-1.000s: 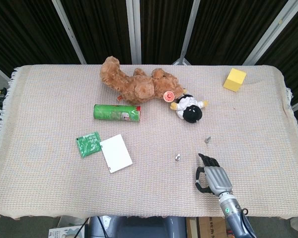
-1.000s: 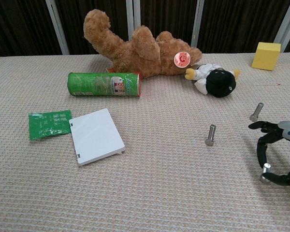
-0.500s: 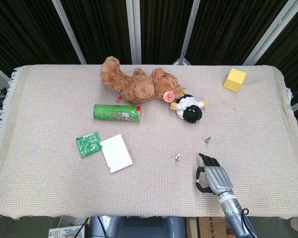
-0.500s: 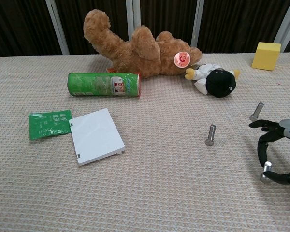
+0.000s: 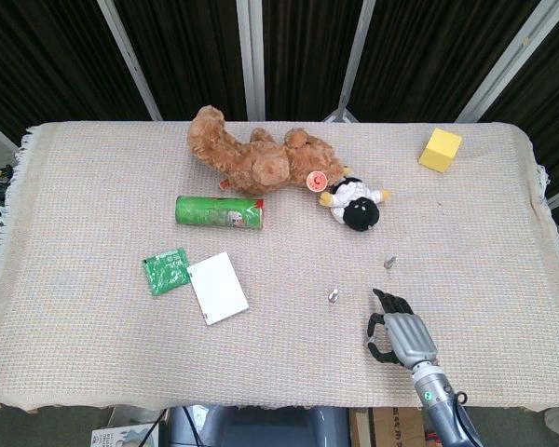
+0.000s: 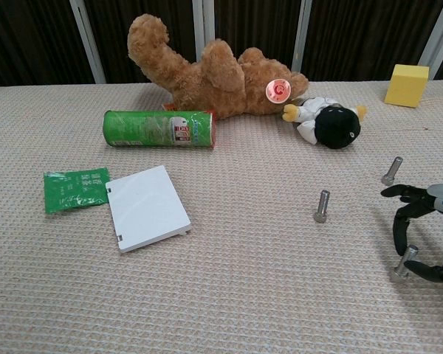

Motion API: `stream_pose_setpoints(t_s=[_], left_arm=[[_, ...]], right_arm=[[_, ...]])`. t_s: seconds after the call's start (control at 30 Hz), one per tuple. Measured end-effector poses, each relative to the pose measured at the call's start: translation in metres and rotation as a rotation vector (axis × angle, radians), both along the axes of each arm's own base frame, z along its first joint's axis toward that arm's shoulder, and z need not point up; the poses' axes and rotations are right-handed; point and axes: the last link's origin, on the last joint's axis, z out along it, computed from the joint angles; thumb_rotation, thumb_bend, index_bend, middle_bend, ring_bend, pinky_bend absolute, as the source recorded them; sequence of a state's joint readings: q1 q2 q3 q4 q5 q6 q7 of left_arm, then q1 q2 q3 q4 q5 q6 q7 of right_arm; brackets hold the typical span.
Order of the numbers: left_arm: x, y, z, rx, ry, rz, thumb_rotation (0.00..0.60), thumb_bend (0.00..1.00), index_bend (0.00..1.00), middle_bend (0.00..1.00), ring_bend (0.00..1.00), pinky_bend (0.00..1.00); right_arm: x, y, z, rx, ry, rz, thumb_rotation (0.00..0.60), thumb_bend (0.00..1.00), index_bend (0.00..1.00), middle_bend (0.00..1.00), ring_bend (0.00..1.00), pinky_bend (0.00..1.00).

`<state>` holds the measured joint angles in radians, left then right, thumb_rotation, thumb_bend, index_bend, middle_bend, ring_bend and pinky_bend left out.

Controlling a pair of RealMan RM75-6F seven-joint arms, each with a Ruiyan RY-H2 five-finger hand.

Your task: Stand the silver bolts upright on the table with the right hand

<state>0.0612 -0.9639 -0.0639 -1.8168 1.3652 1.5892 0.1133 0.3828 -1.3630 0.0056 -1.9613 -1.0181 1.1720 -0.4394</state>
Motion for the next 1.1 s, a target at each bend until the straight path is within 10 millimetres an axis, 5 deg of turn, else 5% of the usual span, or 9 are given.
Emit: stream_pose_setpoints(t_s=[1.1], left_arm=[[0.0006,-0.0003,-0.0007,0.0,0.003,0.0,0.6,0.12,0.1,0.07,0.05,0.18]], right_arm=[[-0.0022,0.004,0.0023,-0.002,-0.011,0.018,0.6,0.39,0.51,0.0,0.0,0.06]])
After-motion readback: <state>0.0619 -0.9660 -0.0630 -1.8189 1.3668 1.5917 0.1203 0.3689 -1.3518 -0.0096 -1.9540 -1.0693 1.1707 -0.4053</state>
